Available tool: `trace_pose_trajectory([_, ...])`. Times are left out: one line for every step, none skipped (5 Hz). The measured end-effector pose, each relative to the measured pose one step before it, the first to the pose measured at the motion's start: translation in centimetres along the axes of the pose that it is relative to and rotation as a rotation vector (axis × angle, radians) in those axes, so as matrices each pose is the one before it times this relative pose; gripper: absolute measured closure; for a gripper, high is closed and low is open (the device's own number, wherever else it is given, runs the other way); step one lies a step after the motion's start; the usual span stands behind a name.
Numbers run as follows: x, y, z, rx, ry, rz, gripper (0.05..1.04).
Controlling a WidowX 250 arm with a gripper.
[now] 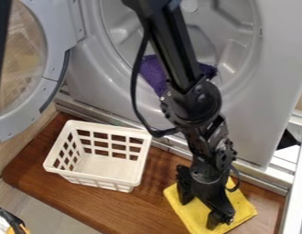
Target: Moved the yellow object to the right side
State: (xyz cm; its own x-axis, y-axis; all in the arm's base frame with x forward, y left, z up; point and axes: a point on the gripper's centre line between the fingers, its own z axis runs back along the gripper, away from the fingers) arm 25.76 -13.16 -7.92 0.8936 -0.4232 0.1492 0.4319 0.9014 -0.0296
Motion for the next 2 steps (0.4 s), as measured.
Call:
trace_pose_trajectory([0.34, -0.25, -0.084, -0.0156, -0.008, -0.0131, 0.083])
trace_pose_trajectory([0.123, -0.026, 0.032, -0.0042, -0.0007, -0.0038, 0.083])
